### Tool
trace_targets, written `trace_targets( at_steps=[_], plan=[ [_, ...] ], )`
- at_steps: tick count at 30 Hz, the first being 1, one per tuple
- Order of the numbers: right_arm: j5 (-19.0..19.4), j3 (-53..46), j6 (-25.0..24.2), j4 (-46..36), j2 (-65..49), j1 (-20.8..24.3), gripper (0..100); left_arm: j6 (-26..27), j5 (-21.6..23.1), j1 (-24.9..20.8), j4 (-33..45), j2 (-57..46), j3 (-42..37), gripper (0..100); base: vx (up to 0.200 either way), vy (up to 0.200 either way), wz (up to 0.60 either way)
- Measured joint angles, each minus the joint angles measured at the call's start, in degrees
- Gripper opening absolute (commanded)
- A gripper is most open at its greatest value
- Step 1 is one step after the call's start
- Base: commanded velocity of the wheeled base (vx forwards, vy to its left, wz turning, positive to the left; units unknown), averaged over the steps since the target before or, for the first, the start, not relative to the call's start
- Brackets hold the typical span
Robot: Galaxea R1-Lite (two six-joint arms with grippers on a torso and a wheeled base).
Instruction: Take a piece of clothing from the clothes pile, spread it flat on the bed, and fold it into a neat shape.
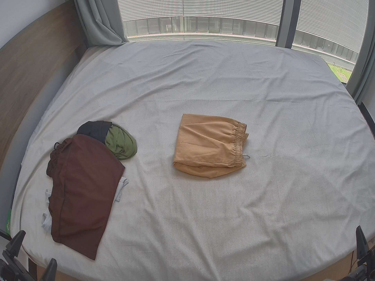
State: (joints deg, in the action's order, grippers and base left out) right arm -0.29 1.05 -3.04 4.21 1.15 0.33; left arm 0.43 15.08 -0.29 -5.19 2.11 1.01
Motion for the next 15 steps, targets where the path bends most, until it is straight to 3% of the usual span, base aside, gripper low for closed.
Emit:
trace_targets(
  at_steps=[7,15],
  plan=[
    [7.95,-0.04,1.62,-0.09,-0.44,-0.22,100,2.61,-9.80,0.29,0.74,-1.17,0.00,100,0.000,0.000,0.00],
    [5.88,-0.04,1.37,-0.13,-0.49,-0.26,100,1.60,-17.53,0.40,3.97,-1.34,0.00,100,0.000,0.000,0.00]
  ],
)
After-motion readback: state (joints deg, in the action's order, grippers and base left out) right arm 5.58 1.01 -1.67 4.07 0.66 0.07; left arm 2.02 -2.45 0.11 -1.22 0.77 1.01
